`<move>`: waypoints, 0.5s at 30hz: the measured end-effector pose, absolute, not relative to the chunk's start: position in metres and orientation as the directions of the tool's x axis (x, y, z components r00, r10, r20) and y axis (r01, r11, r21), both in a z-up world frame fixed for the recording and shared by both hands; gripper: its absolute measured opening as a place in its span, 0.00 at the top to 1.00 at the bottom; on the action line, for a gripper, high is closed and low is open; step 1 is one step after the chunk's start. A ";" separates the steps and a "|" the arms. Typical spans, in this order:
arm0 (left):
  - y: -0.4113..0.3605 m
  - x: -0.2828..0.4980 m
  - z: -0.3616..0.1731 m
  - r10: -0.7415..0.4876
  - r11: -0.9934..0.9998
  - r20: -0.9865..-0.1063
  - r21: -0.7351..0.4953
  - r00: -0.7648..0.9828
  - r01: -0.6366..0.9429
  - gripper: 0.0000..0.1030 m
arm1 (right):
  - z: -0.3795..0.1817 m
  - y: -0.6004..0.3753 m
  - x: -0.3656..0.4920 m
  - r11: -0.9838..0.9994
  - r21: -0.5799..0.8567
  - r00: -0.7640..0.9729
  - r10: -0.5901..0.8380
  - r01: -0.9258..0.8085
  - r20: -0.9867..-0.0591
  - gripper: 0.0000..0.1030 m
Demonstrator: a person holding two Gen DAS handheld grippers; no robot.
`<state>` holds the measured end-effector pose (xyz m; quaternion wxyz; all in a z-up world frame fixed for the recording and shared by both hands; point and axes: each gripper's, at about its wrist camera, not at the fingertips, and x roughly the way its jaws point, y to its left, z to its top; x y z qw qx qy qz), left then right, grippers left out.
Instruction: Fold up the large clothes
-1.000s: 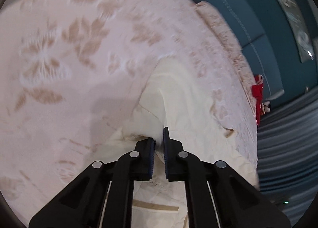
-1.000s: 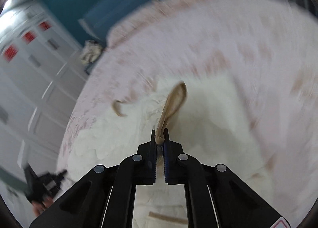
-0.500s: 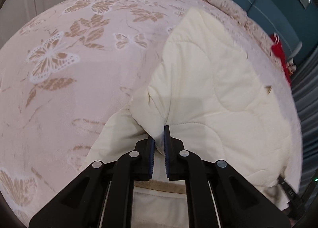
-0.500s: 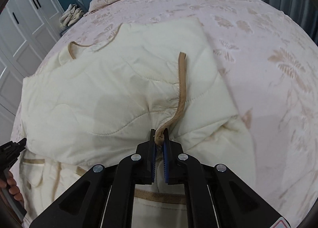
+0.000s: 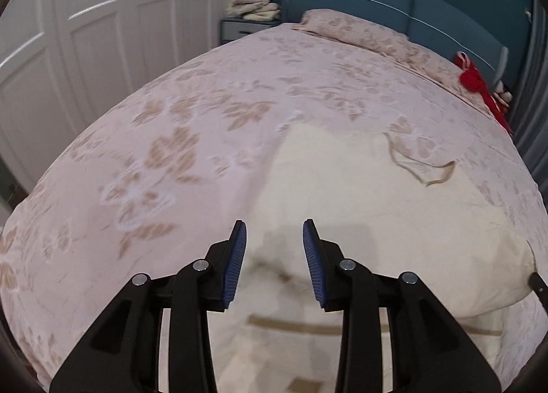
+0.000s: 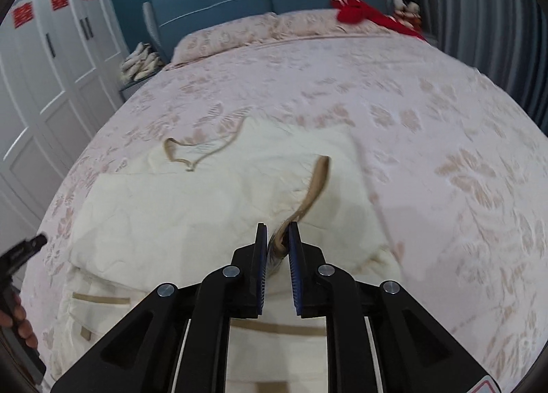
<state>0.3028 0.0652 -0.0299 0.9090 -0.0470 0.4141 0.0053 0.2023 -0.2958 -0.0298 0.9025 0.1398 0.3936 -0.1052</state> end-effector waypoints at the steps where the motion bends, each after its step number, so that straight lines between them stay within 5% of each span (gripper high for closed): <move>1: 0.054 0.311 -0.037 -0.018 0.998 -0.765 -0.050 0.644 -0.031 0.68 | -0.031 -0.288 0.209 0.947 0.149 0.666 -0.083 0.285 -0.742 0.86; 9: 0.033 0.334 -0.102 0.024 1.000 -0.850 0.011 0.526 -0.028 0.68 | 0.012 -0.284 0.188 0.949 0.111 0.747 -0.158 0.297 -0.645 0.86; 15: 0.026 0.330 -0.114 0.064 0.998 -0.840 0.060 0.539 -0.025 0.68 | -0.062 -0.272 0.226 0.972 0.060 0.583 -0.087 0.229 -0.808 0.87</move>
